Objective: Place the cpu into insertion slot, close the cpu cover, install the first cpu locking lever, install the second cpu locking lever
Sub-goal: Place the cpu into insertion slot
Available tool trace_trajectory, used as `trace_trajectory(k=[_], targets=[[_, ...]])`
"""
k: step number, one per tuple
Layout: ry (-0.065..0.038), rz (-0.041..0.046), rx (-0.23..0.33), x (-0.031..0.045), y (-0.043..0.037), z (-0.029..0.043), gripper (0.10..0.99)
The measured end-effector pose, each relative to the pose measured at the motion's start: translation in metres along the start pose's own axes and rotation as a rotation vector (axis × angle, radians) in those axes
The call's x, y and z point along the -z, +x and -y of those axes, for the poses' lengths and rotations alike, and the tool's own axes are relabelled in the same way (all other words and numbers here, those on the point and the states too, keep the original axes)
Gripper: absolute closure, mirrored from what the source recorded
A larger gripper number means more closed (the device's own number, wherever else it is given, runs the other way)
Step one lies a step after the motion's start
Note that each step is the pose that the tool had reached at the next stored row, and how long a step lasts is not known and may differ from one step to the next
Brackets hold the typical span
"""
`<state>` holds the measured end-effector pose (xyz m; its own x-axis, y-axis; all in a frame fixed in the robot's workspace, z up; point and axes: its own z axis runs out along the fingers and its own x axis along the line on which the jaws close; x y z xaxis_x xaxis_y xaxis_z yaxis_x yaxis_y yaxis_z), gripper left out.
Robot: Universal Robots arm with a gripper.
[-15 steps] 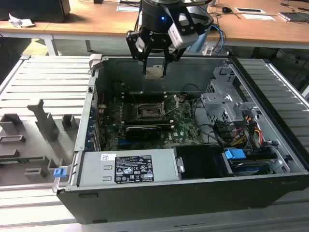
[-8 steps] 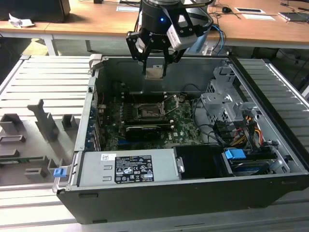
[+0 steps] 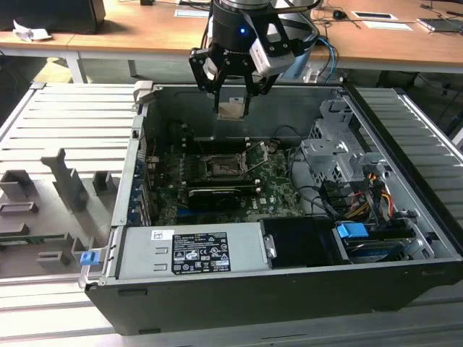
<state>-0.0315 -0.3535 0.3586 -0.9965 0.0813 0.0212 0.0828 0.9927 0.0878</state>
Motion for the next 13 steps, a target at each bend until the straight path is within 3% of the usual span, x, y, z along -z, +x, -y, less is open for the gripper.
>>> trace_trajectory(k=[13], targets=[[-0.001, 0.0050, -0.057, -0.0003, 0.0000, 0.0000, 0.557]])
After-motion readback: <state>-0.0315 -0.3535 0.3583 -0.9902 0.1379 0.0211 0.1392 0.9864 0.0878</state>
